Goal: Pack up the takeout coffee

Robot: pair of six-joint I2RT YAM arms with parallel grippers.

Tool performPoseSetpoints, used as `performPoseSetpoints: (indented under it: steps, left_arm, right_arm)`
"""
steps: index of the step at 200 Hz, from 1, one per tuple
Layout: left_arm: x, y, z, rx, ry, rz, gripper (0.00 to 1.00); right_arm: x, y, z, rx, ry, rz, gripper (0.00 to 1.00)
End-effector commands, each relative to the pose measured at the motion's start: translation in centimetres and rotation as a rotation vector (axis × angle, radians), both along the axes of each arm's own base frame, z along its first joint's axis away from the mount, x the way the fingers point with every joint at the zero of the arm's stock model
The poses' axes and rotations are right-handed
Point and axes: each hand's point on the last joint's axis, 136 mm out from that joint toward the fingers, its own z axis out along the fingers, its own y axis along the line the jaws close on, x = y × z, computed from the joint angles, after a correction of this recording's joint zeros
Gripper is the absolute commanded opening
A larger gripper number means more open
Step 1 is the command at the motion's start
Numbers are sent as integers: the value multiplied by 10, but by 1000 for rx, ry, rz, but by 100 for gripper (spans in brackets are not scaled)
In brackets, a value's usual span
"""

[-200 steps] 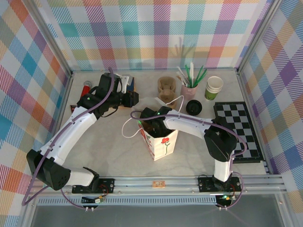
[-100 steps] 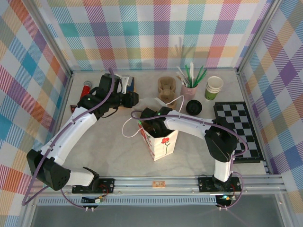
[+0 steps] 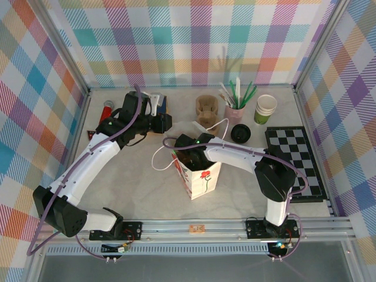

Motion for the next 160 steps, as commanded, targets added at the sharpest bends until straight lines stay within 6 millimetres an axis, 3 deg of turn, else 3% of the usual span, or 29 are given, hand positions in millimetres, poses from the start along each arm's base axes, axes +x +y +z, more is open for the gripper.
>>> performPoseSetpoints:
  steps: [1,97,160]
  left_arm:
    - [-5,-2,10,-22,-33,-9,33]
    - [-5,-1,12,-26,-40,-4,33]
    - [-5,-1,15,-28,-44,-2,33]
  right_arm:
    - [-3,-8,-61,-79,51,-13,35]
    - [-3,-7,-78,-78,54,-16,35]
    - [-1,-6,-70,-74,44,-13,36]
